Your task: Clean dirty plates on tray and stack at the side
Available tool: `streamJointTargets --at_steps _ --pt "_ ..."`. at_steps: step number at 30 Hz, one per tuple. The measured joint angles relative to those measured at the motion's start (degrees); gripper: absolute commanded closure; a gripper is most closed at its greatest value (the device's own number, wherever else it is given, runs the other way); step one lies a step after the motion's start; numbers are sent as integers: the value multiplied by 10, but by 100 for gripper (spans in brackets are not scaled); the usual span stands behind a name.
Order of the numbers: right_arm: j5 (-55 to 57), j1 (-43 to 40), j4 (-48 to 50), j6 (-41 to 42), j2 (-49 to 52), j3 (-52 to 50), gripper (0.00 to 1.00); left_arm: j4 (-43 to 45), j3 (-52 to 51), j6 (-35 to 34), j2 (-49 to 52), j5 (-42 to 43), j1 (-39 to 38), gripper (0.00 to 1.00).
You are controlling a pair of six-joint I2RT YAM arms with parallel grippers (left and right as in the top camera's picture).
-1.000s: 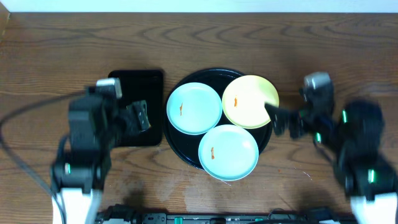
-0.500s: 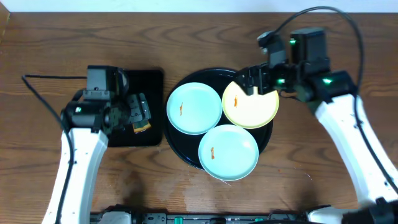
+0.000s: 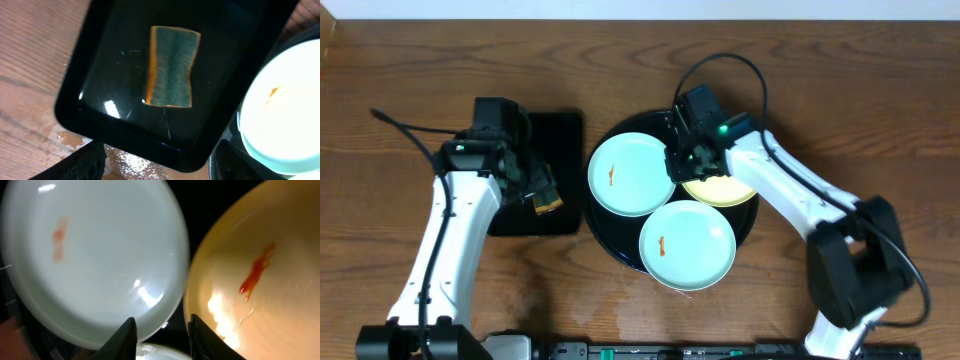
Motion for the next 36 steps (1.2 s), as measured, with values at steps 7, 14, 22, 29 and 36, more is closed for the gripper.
streamJointTargets --at_steps 7,14,22,29,36 --pt "-2 0 9 -11 43 0 73 -14 0 0 -7 -2 19 27" --pt "-12 4 -3 -16 46 0 76 -14 0 0 -7 -2 19 26" --pt "-10 8 -16 104 46 0 78 -15 0 0 -7 -2 19 26" --pt "-19 13 -13 95 44 0 78 -16 0 0 -7 -2 19 26" --pt "-40 18 -40 75 8 0 78 -12 0 0 -7 -2 19 25"
